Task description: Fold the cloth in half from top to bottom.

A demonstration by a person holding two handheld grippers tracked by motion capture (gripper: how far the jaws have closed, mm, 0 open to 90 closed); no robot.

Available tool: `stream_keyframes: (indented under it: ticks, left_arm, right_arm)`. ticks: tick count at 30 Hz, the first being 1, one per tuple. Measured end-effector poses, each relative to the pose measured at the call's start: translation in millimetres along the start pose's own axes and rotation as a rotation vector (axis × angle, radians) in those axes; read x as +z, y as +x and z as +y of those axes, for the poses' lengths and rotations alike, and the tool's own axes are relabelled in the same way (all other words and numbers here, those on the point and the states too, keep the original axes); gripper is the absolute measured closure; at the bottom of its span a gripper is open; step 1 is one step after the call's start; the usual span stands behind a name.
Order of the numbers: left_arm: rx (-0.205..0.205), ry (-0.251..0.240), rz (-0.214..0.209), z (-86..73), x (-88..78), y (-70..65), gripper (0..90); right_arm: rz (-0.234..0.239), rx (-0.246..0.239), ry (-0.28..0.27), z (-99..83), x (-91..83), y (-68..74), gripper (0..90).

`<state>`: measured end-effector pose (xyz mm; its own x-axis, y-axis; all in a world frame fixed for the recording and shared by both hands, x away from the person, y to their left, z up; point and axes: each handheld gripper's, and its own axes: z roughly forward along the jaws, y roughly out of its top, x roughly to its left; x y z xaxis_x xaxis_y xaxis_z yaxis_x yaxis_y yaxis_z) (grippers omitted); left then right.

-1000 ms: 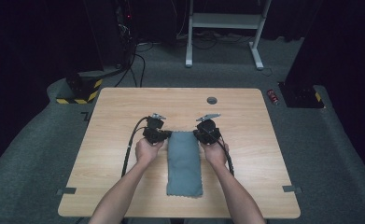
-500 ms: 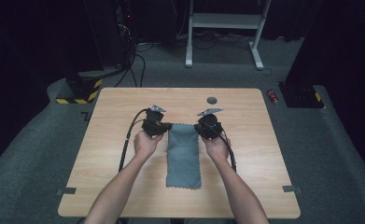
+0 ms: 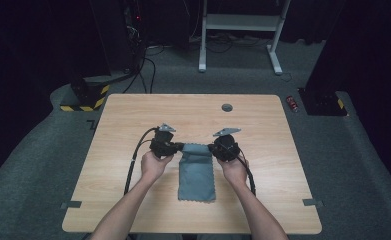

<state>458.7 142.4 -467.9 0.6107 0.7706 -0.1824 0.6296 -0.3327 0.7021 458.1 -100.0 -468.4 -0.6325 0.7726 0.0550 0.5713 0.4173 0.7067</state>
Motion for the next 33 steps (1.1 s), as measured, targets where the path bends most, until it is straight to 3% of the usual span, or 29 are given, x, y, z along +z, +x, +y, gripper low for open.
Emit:
stream_keyframes:
  ticks: [9,15,33]
  left_arm:
    - [-0.009,-0.008,-0.029,-17.2,-3.9,-7.1,88.7]
    - [0.009,-0.003,-0.025,-24.9,-5.1,-12.4,88.7]
    - [0.016,-0.028,-0.025,-34.7,-14.1,-18.4,88.6]
  right_arm:
    - [0.024,-0.006,0.010,-17.1,-1.9,7.9,89.1]
    - [0.029,-0.009,0.003,-23.7,-5.5,11.9,89.1]
    - [0.055,-0.014,-0.009,-30.6,-12.9,18.0,89.1]
